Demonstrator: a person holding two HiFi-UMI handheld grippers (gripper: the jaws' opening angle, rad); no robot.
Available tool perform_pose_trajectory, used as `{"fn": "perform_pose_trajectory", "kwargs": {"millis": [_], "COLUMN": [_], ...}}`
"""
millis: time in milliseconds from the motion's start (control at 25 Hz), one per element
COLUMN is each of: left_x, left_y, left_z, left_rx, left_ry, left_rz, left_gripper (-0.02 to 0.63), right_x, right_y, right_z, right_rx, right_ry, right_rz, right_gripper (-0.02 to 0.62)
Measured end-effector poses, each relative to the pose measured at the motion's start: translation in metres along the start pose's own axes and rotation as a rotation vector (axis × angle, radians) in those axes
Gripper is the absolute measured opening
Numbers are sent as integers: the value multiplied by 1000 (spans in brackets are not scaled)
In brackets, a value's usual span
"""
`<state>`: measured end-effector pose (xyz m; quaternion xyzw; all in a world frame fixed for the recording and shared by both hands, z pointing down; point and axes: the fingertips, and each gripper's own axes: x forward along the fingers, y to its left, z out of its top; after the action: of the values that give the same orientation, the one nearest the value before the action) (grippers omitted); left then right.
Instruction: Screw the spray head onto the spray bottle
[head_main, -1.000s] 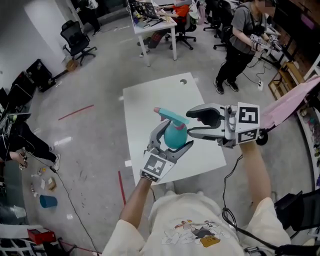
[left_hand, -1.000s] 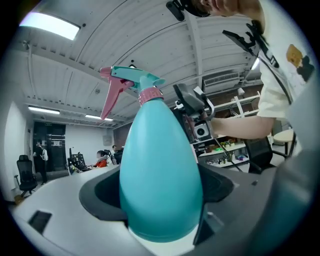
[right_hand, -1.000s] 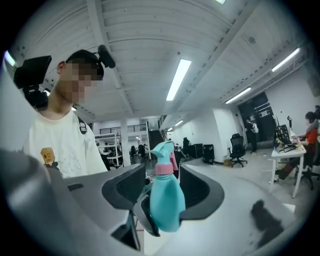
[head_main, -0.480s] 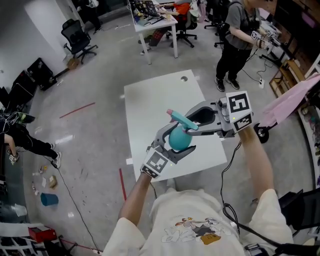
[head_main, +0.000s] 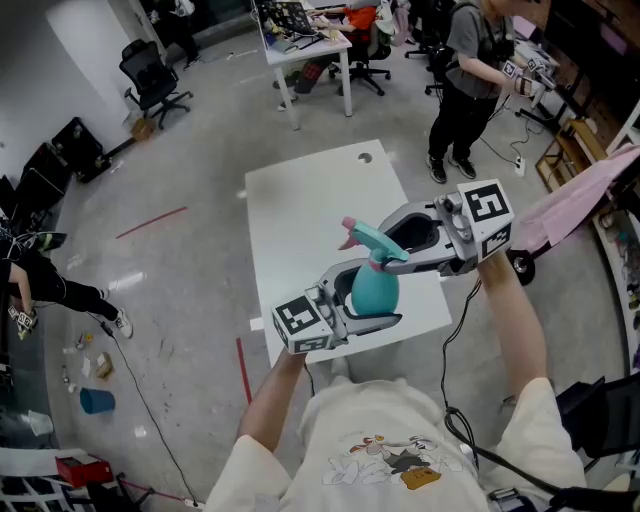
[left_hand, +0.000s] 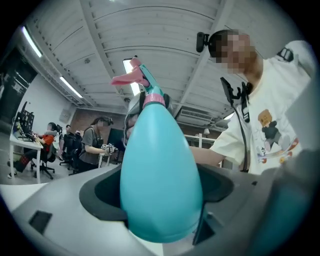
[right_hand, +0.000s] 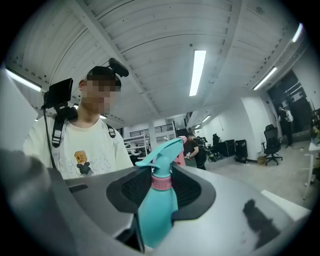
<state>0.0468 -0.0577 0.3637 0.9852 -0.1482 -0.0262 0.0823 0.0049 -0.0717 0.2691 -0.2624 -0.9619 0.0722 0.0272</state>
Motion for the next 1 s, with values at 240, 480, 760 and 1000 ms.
{"fn": "perform_pose_trajectory", "kwargs": {"millis": [240, 480, 760, 1000], "left_x": [5, -3, -31, -32], "left_y": [11, 55, 94, 93], "left_z": [4, -1, 3, 17], "left_rx": [10, 18, 122, 118], "left_ry": [17, 112, 165, 72], "left_rz": [133, 504, 930, 940], "left_gripper": [425, 425, 425, 425], "right_x": [-3, -13, -7, 3], "right_y": [-6, -42, -77, -75], "right_z": [5, 1, 3, 12], "right_rx": [1, 22, 131, 132], "right_ry": [-10, 19, -33, -66], "right_rz": [-81, -342, -725, -953], "right_gripper": [129, 129, 129, 130]}}
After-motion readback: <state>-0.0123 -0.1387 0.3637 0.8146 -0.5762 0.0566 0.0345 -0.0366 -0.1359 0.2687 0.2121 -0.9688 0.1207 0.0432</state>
